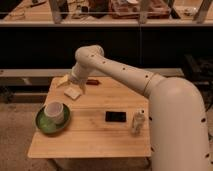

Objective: Knock the bottle over

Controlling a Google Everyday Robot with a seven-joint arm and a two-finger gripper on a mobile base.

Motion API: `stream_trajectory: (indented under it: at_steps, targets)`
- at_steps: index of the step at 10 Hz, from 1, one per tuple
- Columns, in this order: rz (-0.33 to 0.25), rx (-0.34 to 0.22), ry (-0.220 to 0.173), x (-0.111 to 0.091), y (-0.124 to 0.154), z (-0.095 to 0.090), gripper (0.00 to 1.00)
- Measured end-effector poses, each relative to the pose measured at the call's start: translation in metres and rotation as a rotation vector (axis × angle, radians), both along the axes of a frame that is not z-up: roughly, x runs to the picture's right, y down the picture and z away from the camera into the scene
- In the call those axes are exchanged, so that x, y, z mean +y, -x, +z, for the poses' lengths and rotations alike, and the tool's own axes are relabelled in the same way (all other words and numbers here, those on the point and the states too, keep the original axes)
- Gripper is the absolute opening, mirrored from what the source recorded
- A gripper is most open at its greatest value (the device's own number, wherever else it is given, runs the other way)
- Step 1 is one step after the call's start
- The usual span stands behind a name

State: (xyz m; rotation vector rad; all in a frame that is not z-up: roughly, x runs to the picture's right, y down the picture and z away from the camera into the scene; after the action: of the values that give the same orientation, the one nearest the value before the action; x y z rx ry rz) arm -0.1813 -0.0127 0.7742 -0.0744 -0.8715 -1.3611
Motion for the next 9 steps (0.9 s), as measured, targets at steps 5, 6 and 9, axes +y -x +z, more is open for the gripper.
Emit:
stream_trajectory:
  at_steps: [5, 6, 9]
  targets:
    - [0.023, 0.021, 0.019, -0.033, -0.017, -0.036, 0.45]
    - [0.023, 0.028, 0.026, -0.036, -0.021, -0.037, 0.45]
    - [0.027, 0.044, 0.032, -0.022, -0.026, -0.044, 0.45]
